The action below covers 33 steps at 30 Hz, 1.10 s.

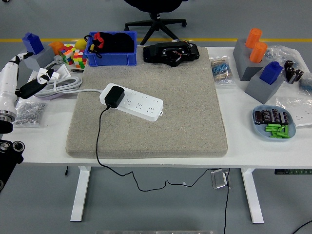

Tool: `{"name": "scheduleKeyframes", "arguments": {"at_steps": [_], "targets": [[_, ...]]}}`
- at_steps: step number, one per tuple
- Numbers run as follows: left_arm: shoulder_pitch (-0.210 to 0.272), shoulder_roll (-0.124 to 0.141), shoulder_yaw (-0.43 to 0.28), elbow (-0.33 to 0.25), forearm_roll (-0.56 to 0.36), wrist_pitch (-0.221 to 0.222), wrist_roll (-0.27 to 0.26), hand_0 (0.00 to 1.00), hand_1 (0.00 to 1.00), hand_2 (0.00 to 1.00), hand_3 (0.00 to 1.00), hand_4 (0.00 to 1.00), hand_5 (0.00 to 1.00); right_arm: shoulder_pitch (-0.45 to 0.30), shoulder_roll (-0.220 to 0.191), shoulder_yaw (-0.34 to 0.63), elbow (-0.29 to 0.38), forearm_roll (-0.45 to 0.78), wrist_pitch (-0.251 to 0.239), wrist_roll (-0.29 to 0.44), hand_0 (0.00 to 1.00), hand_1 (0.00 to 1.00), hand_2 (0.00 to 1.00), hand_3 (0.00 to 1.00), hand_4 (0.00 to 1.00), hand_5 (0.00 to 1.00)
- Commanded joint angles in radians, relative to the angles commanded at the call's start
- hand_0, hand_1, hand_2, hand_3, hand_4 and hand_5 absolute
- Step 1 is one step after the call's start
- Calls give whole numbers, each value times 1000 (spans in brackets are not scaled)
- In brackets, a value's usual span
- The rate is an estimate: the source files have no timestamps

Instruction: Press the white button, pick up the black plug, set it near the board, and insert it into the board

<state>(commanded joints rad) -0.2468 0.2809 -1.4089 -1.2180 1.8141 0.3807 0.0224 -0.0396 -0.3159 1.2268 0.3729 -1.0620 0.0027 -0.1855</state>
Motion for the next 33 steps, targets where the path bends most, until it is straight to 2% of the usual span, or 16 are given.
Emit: {"name": "scheduleKeyframes", "arguments": {"at_steps": [23, 33], "targets": [[54, -22, -34, -28, 11, -17, 16, 949, 955, 891, 833, 834, 514, -28, 22, 36, 1, -14, 1, 0, 796, 686, 670, 622, 660, 437], [59, -18, -38, -35, 14, -16, 16, 949, 954, 890, 832, 831, 514, -30, 25, 44, 0, -16, 2, 0, 797, 686, 671, 623, 663, 442]]}}
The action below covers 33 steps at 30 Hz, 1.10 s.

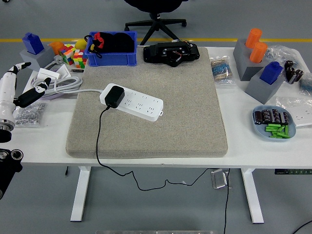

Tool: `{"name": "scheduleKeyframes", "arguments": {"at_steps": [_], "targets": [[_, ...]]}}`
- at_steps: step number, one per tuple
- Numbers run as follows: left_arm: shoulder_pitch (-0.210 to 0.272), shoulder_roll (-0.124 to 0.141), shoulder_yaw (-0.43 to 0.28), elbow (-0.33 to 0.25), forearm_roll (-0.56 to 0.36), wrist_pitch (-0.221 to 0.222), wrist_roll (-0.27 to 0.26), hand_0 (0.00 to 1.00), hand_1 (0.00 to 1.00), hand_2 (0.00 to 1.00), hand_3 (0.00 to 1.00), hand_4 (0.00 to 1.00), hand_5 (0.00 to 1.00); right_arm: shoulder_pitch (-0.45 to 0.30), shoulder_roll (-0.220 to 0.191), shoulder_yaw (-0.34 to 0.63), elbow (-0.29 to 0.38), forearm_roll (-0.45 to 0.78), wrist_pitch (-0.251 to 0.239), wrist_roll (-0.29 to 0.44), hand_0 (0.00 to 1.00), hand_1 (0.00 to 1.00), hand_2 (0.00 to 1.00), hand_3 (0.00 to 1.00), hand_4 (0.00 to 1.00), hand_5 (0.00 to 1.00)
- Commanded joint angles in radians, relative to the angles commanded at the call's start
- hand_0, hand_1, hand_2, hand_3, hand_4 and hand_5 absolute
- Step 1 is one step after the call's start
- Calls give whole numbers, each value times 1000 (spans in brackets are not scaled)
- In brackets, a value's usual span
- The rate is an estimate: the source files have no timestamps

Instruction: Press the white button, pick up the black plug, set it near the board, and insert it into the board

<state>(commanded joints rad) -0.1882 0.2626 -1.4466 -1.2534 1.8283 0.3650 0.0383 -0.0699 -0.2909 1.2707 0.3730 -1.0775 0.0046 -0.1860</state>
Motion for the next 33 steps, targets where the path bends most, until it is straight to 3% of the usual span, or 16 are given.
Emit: {"name": "scheduleKeyframes", "arguments": {"at_steps": [33], "targets": [[-13, -2, 14, 2, 2, 2, 3, 950, 954, 890, 833, 830, 518, -6, 6, 17, -5, -7, 0, 0, 797, 687, 671, 623, 663, 442]]}}
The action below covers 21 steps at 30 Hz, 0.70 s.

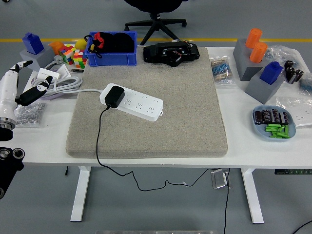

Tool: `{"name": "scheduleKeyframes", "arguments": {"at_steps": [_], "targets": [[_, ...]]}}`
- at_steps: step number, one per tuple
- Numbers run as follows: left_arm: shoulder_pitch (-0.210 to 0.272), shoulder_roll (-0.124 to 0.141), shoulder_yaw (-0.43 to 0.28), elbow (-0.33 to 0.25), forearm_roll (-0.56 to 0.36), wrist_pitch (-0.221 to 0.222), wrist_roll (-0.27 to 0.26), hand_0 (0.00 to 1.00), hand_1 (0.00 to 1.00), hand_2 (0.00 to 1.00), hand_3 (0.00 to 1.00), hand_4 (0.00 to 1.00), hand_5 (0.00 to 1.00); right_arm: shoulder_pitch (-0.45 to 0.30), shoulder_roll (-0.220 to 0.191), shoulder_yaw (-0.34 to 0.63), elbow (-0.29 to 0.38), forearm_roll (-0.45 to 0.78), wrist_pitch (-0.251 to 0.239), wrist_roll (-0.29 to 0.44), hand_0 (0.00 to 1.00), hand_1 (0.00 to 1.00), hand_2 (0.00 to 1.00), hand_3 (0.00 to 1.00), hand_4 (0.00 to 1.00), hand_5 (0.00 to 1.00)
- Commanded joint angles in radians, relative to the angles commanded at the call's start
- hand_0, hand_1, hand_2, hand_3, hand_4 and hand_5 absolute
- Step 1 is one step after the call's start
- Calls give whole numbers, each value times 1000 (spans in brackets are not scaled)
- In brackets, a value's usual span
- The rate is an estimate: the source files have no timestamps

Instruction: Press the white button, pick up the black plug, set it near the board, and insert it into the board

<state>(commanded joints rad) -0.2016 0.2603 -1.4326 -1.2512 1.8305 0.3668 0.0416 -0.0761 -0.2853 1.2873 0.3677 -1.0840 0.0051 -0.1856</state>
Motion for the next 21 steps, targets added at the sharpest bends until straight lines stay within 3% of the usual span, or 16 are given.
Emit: {"name": "scheduleKeyframes", "arguments": {"at_steps": [21], "targets": [[-8, -3, 8, 2, -8, -2, 2, 951, 955, 891, 832, 829, 519, -1, 5, 6, -4, -9, 1, 1, 796, 687, 671, 618, 663, 440]]}}
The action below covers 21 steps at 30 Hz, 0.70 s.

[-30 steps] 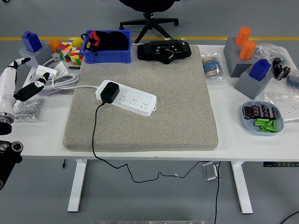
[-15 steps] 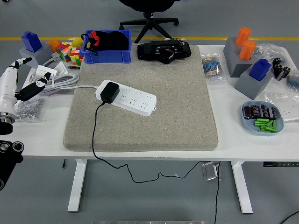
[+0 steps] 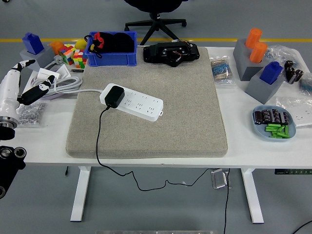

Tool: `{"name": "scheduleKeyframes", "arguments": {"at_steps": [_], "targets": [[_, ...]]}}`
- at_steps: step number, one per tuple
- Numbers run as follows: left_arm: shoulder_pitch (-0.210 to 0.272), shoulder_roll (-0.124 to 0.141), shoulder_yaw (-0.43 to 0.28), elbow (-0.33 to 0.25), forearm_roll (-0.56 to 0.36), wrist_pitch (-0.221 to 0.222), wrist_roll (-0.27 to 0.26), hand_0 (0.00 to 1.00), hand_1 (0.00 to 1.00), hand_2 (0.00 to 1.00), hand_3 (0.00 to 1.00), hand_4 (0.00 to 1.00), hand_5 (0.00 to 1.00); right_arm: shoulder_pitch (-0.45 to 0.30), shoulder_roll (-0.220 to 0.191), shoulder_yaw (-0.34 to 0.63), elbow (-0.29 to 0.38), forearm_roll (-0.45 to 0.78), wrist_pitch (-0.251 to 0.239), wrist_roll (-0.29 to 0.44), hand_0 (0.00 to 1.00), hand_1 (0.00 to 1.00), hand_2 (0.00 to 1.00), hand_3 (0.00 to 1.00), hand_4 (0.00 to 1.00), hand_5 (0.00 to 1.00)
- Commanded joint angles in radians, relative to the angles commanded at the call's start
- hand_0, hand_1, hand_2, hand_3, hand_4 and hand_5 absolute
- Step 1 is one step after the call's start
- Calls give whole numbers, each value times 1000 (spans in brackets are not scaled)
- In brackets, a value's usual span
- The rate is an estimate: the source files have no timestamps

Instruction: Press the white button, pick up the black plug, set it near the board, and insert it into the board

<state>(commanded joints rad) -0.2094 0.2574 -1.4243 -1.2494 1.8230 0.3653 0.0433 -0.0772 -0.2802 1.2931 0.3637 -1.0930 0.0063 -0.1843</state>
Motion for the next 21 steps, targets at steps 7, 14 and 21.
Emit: {"name": "scheduleKeyframes", "arguments": {"at_steps": [7, 14, 21], "targets": [[-3, -1, 0, 0, 2, 0, 1, 951, 955, 892, 832, 830, 521, 2, -3, -1, 2, 4, -1, -1, 796, 688, 671, 618, 663, 440], [-4, -3, 1, -1, 0, 1, -1, 951, 955, 892, 832, 830, 521, 3, -1, 5, 2, 2, 0, -2, 796, 687, 671, 620, 663, 439], [-5, -7, 2, -5, -6, 7, -15, 951, 955, 891, 832, 830, 520, -2, 0, 1, 1, 1, 0, -1, 796, 687, 671, 619, 663, 440]]}}
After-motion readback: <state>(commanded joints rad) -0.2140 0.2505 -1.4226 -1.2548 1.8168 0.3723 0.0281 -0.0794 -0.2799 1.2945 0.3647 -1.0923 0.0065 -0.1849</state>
